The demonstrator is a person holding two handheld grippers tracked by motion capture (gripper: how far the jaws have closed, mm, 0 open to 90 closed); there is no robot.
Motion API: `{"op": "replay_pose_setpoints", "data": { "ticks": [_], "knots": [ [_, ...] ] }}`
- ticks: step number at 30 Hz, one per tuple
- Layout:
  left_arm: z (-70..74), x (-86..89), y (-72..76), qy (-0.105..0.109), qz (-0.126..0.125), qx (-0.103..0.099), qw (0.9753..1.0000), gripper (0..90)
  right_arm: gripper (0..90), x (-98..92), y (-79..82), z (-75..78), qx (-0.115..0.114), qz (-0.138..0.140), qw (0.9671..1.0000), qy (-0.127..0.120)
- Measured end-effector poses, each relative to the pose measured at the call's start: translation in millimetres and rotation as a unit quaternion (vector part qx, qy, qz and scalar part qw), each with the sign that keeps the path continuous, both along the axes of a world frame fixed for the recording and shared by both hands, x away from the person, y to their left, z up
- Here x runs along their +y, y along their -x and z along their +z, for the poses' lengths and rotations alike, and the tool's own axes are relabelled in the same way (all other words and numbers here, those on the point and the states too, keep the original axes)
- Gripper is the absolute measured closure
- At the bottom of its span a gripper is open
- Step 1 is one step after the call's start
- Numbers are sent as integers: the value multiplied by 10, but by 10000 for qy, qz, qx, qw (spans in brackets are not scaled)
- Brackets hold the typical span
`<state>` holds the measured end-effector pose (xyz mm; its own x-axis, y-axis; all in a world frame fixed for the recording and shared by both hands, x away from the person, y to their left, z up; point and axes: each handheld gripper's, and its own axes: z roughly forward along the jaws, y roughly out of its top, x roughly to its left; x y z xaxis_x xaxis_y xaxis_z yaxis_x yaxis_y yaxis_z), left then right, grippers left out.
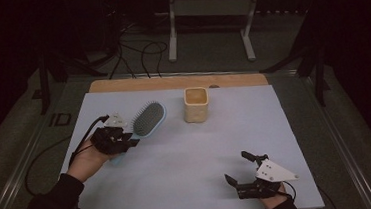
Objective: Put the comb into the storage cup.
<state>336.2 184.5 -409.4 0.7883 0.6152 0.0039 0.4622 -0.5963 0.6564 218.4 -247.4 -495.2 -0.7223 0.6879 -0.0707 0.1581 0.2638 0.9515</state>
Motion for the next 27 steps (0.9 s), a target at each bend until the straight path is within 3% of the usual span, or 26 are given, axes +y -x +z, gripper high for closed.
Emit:
{"op": "replay_pose_setpoints", "data": {
  "ticks": [6, 13, 14, 17, 18, 27],
  "knots": [
    [81, -178, -49, 201, -47, -170, 9996, 699, 88, -1, 2, -1, -1, 0, 10000, -1],
    [173, -291, -127, 533, 126, -286, 9981, 699, 88, -3, 2, 3, 16, -12, 10000, -20],
    [186, -310, -128, 521, 148, -384, 9978, 699, 88, -4, 2, 4, 14, -10, 10000, -13],
    [212, -344, -146, 581, 142, -382, 9975, 699, 88, -4, -2, 3, -2, -5, 10000, -18],
    [238, -390, -152, 561, 179, -513, 9969, 699, 88, -2, -4, 3, 8, -6, 10000, -19],
    [320, -557, -215, 651, 178, -672, 9955, 699, 88, -2, -4, 8, -3, -14, 10000, -17]
  ]
}}
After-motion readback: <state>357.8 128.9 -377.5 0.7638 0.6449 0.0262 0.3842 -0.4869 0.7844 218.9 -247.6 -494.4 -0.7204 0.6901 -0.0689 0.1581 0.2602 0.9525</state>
